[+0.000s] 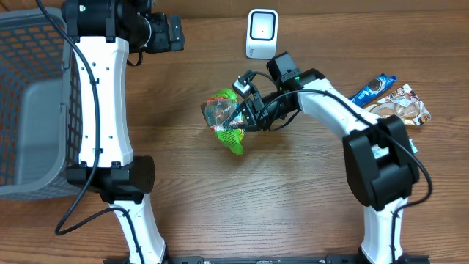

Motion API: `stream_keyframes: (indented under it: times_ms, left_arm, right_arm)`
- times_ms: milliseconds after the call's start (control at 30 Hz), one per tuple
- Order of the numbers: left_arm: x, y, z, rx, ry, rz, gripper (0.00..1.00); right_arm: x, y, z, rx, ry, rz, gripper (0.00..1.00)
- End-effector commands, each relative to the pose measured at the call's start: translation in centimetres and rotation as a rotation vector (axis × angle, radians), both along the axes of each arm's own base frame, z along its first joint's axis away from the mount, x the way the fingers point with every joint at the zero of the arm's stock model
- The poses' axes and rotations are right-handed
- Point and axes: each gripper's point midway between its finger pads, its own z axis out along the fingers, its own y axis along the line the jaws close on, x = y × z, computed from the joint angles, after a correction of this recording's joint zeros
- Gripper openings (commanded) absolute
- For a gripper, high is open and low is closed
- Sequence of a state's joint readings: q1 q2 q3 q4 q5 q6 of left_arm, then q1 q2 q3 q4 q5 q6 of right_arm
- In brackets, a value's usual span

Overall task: Scan the item barcode
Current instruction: 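Lift the Haribo bag up toward the scanner with the right gripper, then hold the Haribo bag barcode in front of the scanner, right gripper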

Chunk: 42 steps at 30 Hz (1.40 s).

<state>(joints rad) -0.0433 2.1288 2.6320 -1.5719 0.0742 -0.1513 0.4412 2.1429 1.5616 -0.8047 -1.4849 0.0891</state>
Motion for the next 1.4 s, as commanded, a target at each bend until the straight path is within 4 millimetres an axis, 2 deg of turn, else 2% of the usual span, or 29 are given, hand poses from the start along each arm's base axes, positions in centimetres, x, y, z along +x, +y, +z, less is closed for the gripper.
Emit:
stream_keyframes:
  times_ms: [0,233,333,433,567,767,933,1200,1367]
  left_arm:
    - [0.2,0.2,-0.3,0.002,0.004,0.007,1.00]
    - [0.2,0.2,-0.2,0.002,0.003,0.007,1.00]
    - [0.2,0.2,-0.3,0.002,0.003,0.007,1.00]
    - [0.2,0.2,-0.3,0.002,0.003,0.007,1.00]
    - [0.2,0.2,-0.3,0.002,0.004,0.008,1.00]
    - [0.2,0.2,-0.3,0.002,0.004,0.007,1.00]
    - [0.2,0.2,-0.3,0.002,0.004,0.007,1.00]
    - [0.2,0.2,-0.3,0.002,0.003,0.008,1.00]
    - [0.2,0.2,-0.3,0.002,0.004,0.007,0.99]
  right_arm:
    - [-0.3,-0.1,0.4,0.062,0.063,0.020,0.04]
    - [-0.3,-0.1,0.6,0.092,-0.002,0.020,0.04]
    - [-0.5,-0.2,1.5,0.118,-0.058,0.022,0.04]
    - [-0.5,-0.6,3.2,0.153,-0.137,0.017,0.04]
    - [-0.4,-1.8,6.5,0.216,-0.286,-0.006,0.04]
    - [-0.6,-4.6,12.4,0.301,-0.531,-0.061,0.04]
    - [-1.2,-7.0,16.3,0.332,-0.669,-0.107,0.04]
    - [-2.9,-9.9,21.2,0.356,-0.832,-0.165,0.04]
    - [-5.0,-12.1,24.9,0.370,-0.975,-0.206,0.04]
